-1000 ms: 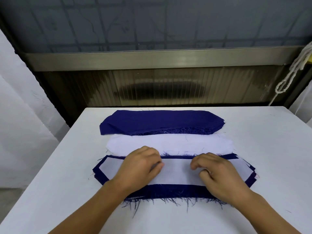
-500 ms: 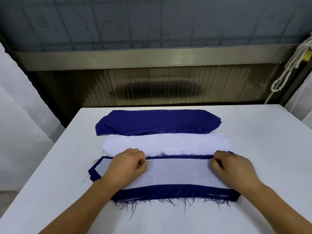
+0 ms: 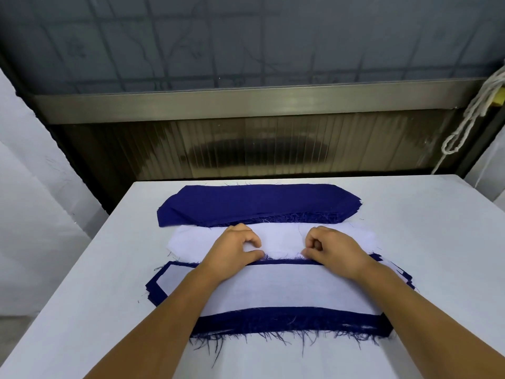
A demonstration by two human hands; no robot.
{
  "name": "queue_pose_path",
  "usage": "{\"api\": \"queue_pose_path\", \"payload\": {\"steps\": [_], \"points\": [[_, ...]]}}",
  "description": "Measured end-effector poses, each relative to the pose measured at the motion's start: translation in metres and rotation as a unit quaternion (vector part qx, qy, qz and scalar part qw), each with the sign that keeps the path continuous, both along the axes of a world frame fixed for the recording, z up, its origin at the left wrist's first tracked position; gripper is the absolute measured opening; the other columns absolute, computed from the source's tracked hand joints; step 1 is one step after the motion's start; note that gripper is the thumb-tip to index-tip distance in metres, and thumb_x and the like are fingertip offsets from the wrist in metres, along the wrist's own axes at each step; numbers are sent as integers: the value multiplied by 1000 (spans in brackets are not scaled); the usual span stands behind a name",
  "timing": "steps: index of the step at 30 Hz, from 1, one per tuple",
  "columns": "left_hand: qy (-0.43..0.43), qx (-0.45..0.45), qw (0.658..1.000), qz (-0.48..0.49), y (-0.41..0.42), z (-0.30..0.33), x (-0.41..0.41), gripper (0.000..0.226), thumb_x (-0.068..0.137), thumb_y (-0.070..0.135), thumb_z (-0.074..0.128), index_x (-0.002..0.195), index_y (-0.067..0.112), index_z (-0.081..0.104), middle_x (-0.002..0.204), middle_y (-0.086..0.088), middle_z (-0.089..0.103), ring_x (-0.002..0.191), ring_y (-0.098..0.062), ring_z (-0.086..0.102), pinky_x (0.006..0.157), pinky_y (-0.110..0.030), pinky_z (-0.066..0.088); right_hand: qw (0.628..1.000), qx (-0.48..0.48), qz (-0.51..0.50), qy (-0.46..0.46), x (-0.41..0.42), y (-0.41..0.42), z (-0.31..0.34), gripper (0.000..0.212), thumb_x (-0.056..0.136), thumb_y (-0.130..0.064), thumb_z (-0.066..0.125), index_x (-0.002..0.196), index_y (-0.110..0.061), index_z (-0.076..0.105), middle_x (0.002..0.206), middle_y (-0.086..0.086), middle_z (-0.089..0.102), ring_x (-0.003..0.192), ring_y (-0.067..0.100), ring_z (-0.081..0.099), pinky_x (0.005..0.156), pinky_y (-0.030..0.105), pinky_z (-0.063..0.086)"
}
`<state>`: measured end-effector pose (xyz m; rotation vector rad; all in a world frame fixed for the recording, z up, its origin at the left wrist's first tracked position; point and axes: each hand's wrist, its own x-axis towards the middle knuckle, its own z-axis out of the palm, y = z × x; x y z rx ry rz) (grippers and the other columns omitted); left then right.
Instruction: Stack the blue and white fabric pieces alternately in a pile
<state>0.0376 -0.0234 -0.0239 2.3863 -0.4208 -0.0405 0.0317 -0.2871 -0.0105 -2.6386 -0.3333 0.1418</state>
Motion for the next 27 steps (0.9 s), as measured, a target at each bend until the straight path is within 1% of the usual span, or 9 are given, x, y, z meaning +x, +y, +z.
{"api": "queue_pose_path", "payload": {"steps": [4,6,9,12,15,17,20,23,27], "points": [[-5,4,1000,-2,1,-4,0,17,81,33,76,94,34,66,103,22,55,106,1,46,92,-12,37,999,29,6,31,6,-5,4,15,92,-32,61,79,-24,58,73,-11,58,61,3,50,59,18,42],[-15,16,1000,-1,0,-5,-1,24,82,34,75,104,34,66,105,25,53,106,2,44,93,-11,35,998,33,3,49,9,-4,6,15,93,-30,59,81,-21,60,70,-11,58,59,3,49,59,18,41],[-31,27,999,-4,0,-7,-2,34,85,36,72,118,30,66,109,24,51,107,0,42,95,-13,36,997,33,-7,71,10,-3,7,21,97,-31,53,85,-16,60,76,-8,61,66,7,52,65,25,44],[-69,52,996,-5,-2,-7,-3,34,89,36,68,121,26,66,111,19,53,107,-2,42,96,-18,38,997,38,-17,72,11,-3,8,31,100,-34,47,87,-7,56,80,-1,60,70,13,51,71,32,46],[-145,104,984,-19,-3,-6,-6,25,94,30,62,115,20,71,117,12,60,112,-9,47,96,-23,40,998,38,-21,48,7,-2,5,31,101,-34,44,85,-10,55,75,-8,56,68,10,50,66,26,41],[-176,127,976,-27,-4,-5,-8,21,97,25,57,107,17,73,114,8,65,108,-14,54,92,-27,45,1000,21,-18,14,4,0,1,27,101,-34,44,82,-18,53,77,-10,55,72,11,53,64,22,39],[-165,129,978,-12,-5,-5,-10,22,100,22,50,101,16,71,108,10,66,101,-13,57,86,-29,47,999,26,-24,-27,-2,0,-5,17,96,-39,52,84,-28,54,82,-15,55,75,6,55,63,17,38],[-157,120,980,4,-5,-3,-10,19,99,20,50,98,18,68,103,12,64,97,-10,55,83,-26,46,999,26,-11,-46,-6,-1,-8,13,88,-46,62,94,-35,56,92,-19,52,83,-1,54,73,19,44],[-143,104,984,27,-6,-2,-11,11,95,15,56,92,19,66,94,13,63,89,-9,54,76,-26,46,992,8,27,-120,-8,0,-11,10,94,-31,59,97,-27,68,95,-17,55,86,2,52,77,22,45]]}}
